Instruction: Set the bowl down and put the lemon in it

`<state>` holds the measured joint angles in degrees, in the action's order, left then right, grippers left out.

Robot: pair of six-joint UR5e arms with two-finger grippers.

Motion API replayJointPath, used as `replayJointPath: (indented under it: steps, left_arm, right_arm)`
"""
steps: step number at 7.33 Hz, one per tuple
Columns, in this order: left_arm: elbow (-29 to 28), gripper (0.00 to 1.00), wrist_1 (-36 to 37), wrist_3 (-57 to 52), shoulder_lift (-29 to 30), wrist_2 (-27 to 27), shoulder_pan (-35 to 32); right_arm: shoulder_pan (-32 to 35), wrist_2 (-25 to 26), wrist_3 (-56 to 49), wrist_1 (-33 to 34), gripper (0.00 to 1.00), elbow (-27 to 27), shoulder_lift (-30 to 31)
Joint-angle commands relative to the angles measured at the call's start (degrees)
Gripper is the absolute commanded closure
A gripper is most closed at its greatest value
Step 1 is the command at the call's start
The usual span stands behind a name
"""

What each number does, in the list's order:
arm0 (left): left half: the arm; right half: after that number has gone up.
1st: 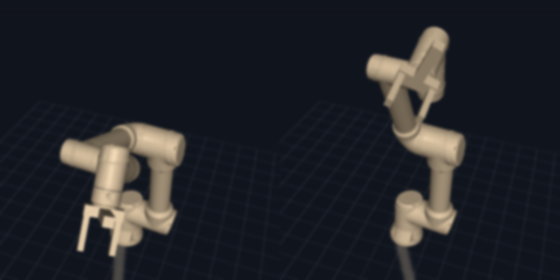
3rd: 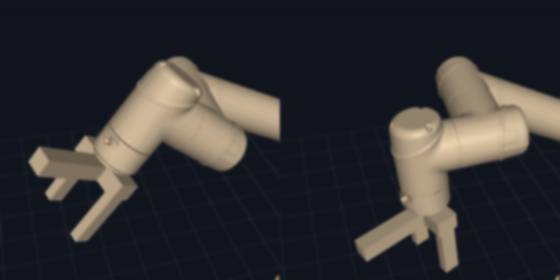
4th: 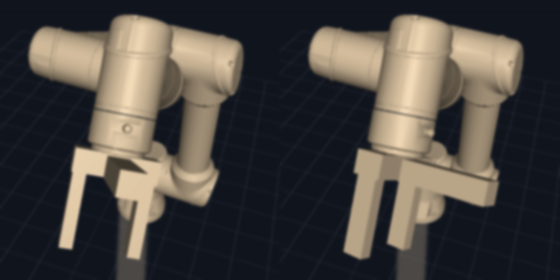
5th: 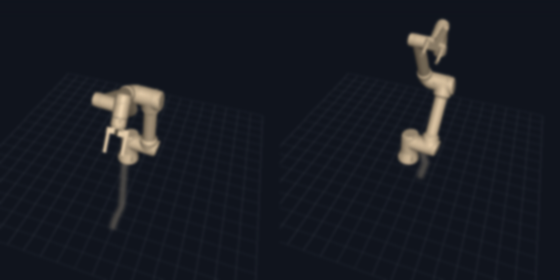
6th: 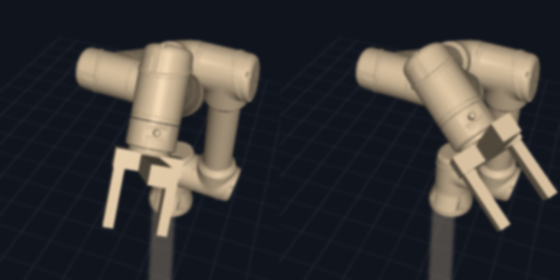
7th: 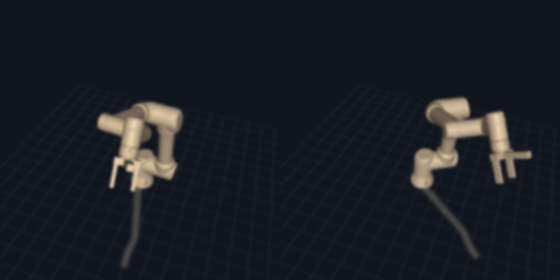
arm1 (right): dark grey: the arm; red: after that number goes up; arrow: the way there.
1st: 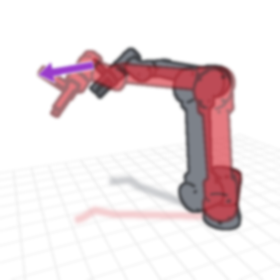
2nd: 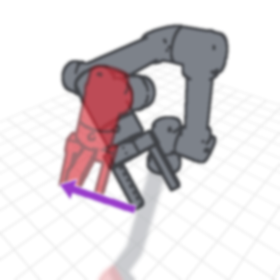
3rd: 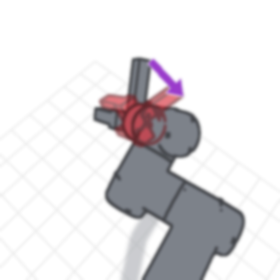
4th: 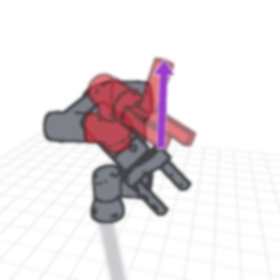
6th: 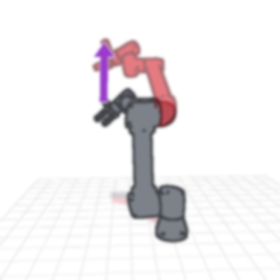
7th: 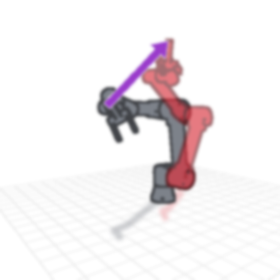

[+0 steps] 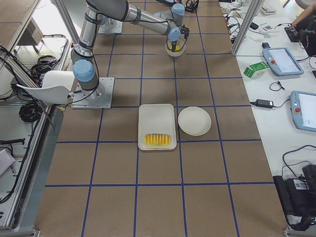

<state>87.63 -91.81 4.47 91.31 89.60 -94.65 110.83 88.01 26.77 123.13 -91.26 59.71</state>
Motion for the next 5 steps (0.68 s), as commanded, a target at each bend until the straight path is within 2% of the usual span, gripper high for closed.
replayJointPath:
  steps: [1,3,5]
  left_arm:
    - [2.9,0.00,2.0,-0.4,-1.1,0.3,0.6]
    - [3.2,0.00,2.3,-2.3,-1.3,0.7,3.4]
    - [3.3,0.00,2.3,-4.6,-1.5,2.0,4.9]
  right_arm:
    - [-4.5,2.5,-1.0,-2.5,0.00,1.6,6.4]
    - [-10.5,2.8,-4.4,-12.9,0.00,1.7,15.4]
    - [-16.8,2.9,-17.0,-21.1,0.00,1.6,23.7]
